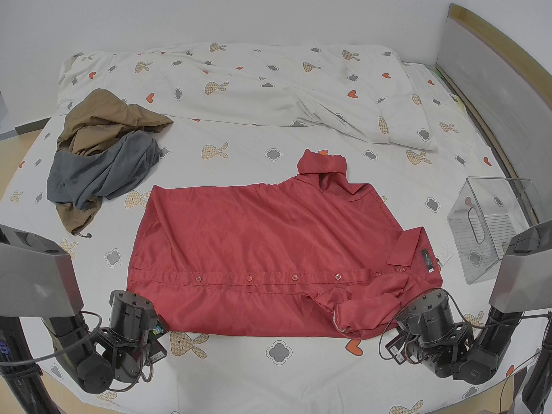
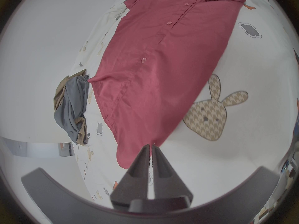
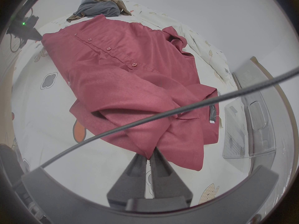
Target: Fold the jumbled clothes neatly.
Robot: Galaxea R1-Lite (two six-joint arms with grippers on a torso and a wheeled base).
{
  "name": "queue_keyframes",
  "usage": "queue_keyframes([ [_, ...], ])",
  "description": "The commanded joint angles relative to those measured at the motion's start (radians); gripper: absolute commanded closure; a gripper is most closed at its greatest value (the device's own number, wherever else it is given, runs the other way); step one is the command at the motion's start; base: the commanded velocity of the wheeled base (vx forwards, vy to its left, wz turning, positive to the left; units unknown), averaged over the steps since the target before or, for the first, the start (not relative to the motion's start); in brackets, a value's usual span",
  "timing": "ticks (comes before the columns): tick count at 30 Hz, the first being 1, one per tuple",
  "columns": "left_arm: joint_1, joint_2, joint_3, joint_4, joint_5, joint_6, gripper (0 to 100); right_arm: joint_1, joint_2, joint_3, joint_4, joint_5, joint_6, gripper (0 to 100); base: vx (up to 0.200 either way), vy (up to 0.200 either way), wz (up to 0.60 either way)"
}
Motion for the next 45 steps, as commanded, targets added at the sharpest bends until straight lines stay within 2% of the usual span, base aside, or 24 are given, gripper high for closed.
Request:
queue_keyframes([
  [1,-0.009,0.031,0.014,-0.046,0.017,0.002,100,-0.002,0.009,-0.018,-0.001,0.000,0.001,100,0.000,0.000,0.00],
  [6,-0.012,0.031,0.050,-0.056,0.019,0.007,100,-0.002,0.017,-0.028,-0.001,0.000,0.001,100,0.000,0.000,0.00],
  [7,-0.015,0.031,0.056,-0.055,0.019,0.007,0,-0.002,0.017,-0.028,-0.001,0.000,0.001,100,0.000,0.000,0.00],
  [18,-0.019,0.041,0.039,-0.056,0.019,0.016,0,-0.003,0.017,-0.030,-0.001,0.000,0.001,100,0.000,0.000,0.00],
  [25,0.027,0.083,-0.039,-0.055,0.019,0.042,0,-0.003,0.017,-0.030,-0.001,0.000,0.001,100,0.000,0.000,0.00],
  [33,0.097,0.084,-0.138,-0.055,0.019,0.154,0,-0.003,0.019,-0.031,-0.001,0.000,0.002,100,0.000,0.000,0.00],
  [45,0.105,0.092,-0.178,-0.056,0.019,0.154,0,-0.006,0.031,-0.031,-0.001,0.000,0.002,100,0.000,0.000,0.00],
])
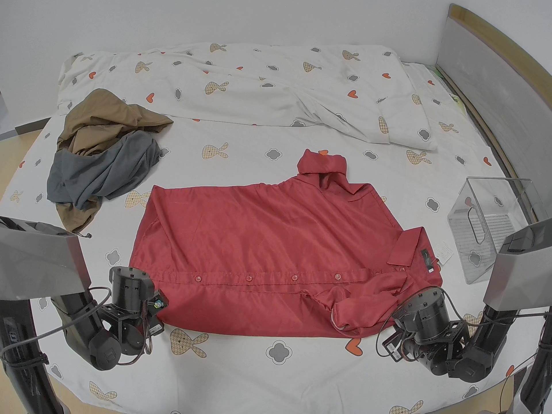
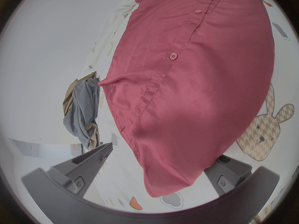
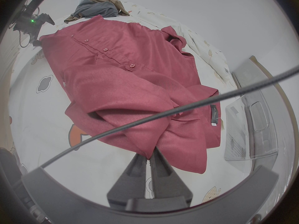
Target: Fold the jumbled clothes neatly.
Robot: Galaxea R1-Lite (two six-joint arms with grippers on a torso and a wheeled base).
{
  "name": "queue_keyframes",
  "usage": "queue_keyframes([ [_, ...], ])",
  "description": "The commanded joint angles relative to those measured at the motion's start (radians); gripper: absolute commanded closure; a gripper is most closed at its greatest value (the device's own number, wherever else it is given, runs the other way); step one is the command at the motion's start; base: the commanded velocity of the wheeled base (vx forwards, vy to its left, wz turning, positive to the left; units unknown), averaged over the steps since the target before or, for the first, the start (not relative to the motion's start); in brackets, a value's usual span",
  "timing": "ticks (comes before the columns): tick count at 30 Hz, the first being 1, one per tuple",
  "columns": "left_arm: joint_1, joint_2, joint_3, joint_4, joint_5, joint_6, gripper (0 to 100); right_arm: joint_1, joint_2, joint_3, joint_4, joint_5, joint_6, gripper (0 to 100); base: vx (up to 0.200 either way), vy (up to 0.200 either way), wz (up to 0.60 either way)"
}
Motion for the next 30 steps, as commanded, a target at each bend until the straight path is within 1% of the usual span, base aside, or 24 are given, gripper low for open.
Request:
queue_keyframes([
  [1,0.002,0.004,-0.012,-0.001,0.000,-0.001,100,0.000,0.005,0.000,0.000,0.000,-0.001,100,0.000,0.000,0.00],
  [9,0.001,0.014,0.011,-0.001,-0.001,-0.005,100,0.000,0.005,-0.002,0.000,0.000,-0.001,100,0.000,0.000,0.00],
  [18,-0.002,0.011,0.089,-0.039,-0.006,-0.004,100,-0.001,0.011,-0.003,0.000,0.000,-0.001,100,0.000,0.000,0.00],
  [21,-0.013,0.006,0.155,-0.088,-0.006,-0.002,100,-0.006,0.008,0.009,0.000,0.002,0.001,100,0.000,0.000,0.00],
  [25,-0.019,0.006,0.201,-0.125,-0.007,-0.002,100,-0.003,-0.003,0.029,0.000,0.003,0.002,100,0.000,0.000,0.00],
  [26,-0.021,0.009,0.244,-0.161,-0.007,-0.002,100,0.005,-0.006,0.052,0.000,0.003,0.004,100,0.000,0.000,0.00],
  [28,-0.025,0.012,0.267,-0.177,-0.007,-0.002,100,0.007,-0.009,0.063,0.000,0.003,0.005,100,0.000,0.000,0.00],
  [29,-0.030,0.015,0.301,-0.208,-0.009,-0.002,100,0.010,-0.018,0.080,0.000,0.005,0.012,100,0.000,0.000,0.00],
  [30,-0.030,0.015,0.304,-0.211,-0.009,-0.002,100,0.010,-0.018,0.081,0.000,0.005,0.013,100,0.000,0.000,0.00],
])
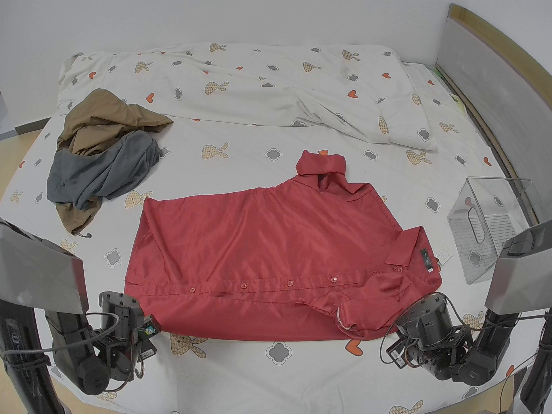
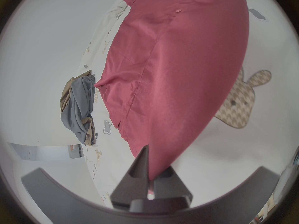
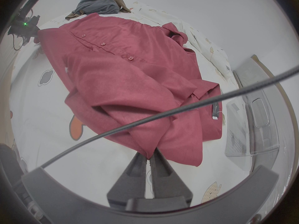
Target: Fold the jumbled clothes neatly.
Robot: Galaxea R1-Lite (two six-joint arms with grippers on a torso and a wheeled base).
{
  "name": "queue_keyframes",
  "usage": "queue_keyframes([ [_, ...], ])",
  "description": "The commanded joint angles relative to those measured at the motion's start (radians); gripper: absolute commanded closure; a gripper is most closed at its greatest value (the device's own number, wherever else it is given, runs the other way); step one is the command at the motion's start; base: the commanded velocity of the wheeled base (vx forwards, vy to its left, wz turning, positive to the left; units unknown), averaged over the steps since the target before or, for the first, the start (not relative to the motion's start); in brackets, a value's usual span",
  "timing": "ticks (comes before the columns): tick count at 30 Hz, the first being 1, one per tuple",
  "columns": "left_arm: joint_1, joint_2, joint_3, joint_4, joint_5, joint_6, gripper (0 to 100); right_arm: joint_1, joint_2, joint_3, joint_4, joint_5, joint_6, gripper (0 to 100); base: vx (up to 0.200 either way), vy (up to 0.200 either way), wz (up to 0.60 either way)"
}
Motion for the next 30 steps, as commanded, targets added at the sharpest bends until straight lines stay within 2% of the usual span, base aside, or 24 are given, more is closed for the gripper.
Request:
queue_keyframes([
  [1,-0.017,0.012,0.106,-0.075,-0.002,0.000,100,0.022,-0.025,0.059,0.000,0.001,0.018,100,0.000,0.000,0.00],
  [3,-0.024,0.021,0.140,-0.116,-0.005,0.000,100,0.038,-0.033,0.077,0.000,0.001,0.034,100,0.000,0.000,0.00],
  [9,-0.027,0.024,0.142,-0.128,-0.010,-0.003,100,0.094,-0.056,0.126,0.000,0.000,0.082,100,0.000,0.000,0.00],
  [16,-0.029,0.010,0.142,-0.105,-0.025,-0.002,100,0.111,-0.081,0.146,0.000,0.000,0.102,100,0.000,0.000,0.00],
  [26,-0.034,0.032,0.142,-0.122,-0.019,-0.008,100,0.065,-0.039,0.071,0.000,-0.005,0.094,100,0.000,0.000,0.00],
  [30,-0.032,0.055,0.142,-0.171,-0.016,-0.008,100,0.015,-0.013,0.030,0.000,-0.004,0.036,100,0.000,0.000,0.00],
])
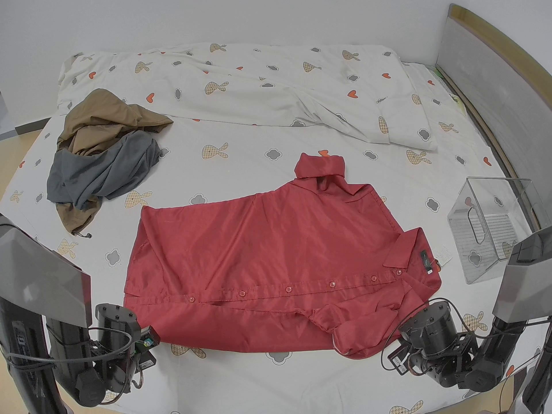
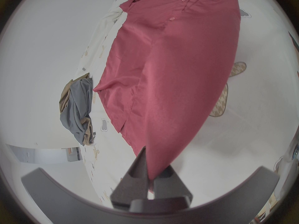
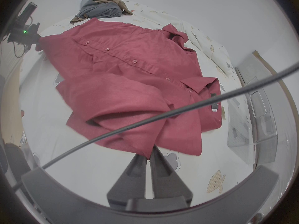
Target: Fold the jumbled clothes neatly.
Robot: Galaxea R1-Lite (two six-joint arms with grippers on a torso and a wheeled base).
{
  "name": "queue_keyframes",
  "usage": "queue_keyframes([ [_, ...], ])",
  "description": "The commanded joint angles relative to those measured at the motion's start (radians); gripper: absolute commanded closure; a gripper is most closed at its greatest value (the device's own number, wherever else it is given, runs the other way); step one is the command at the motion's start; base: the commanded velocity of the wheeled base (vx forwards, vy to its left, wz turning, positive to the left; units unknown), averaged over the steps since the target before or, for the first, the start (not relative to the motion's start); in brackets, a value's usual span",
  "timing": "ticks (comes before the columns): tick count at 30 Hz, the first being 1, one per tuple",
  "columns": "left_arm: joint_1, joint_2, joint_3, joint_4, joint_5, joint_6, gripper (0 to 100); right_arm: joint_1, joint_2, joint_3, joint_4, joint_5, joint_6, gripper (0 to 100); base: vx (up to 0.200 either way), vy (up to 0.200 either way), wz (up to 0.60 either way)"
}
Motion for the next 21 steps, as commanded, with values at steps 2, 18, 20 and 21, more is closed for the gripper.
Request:
queue_keyframes([
  [2,0.001,0.028,0.018,-0.022,0.002,0.002,100,-0.051,0.035,-0.045,-0.001,0.001,-0.044,100,0.000,0.000,0.00],
  [18,0.022,0.031,0.018,-0.024,0.001,-0.002,100,-0.191,-0.017,-0.146,0.001,0.013,-0.040,0,0.000,0.000,0.00],
  [20,0.028,0.035,0.018,-0.024,0.001,-0.003,100,-0.235,-0.101,-0.144,0.018,0.085,-0.028,0,0.000,0.000,0.00],
  [21,0.028,0.037,0.018,-0.024,0.001,-0.003,100,-0.263,-0.127,-0.143,0.028,0.145,-0.017,0,0.000,0.000,0.00],
])
